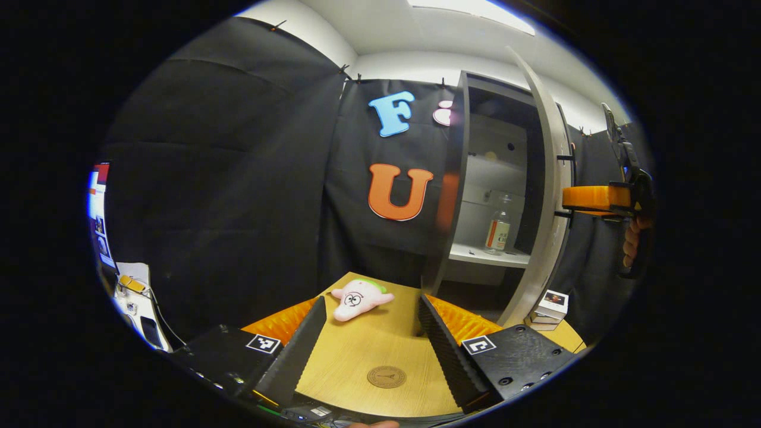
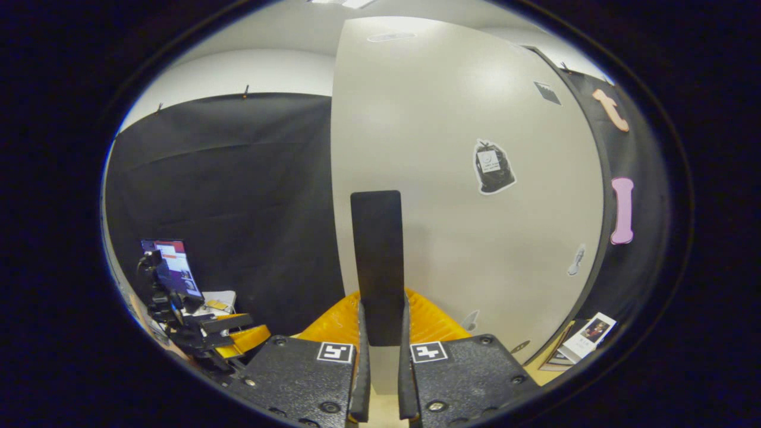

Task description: Open the cabinet door with the right hand, grasp the bottle in the cabinet with the left hand and place it on the coaster, then close the cabinet door with the right hand.

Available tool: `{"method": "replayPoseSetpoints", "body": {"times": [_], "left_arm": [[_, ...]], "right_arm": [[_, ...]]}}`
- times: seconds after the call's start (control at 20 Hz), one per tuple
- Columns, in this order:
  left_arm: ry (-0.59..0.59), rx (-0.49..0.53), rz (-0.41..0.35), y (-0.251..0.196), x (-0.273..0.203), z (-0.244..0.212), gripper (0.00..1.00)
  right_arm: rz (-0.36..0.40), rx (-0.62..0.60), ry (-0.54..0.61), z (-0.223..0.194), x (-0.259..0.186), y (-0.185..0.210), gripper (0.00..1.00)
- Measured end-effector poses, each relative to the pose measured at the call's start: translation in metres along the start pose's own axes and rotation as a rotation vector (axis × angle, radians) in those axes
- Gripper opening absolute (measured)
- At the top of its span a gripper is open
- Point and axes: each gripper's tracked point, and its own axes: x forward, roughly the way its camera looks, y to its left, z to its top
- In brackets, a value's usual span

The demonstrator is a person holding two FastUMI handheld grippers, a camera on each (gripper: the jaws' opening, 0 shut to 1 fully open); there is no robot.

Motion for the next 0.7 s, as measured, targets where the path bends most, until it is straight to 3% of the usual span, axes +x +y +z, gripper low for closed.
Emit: {"method": "replayPoseSetpoints", "body": {"times": [0.25,0.7], "left_arm": [[0.064,0.023,-0.123,-0.050,0.023,-0.016,0.95],[0.090,0.106,-0.363,-0.153,0.053,-0.020,0.95]], "right_arm": [[-0.058,0.008,-0.008,-0.001,-0.020,-0.005,0.22],[-0.250,0.025,-0.048,-0.003,-0.051,-0.012,0.22]]}}
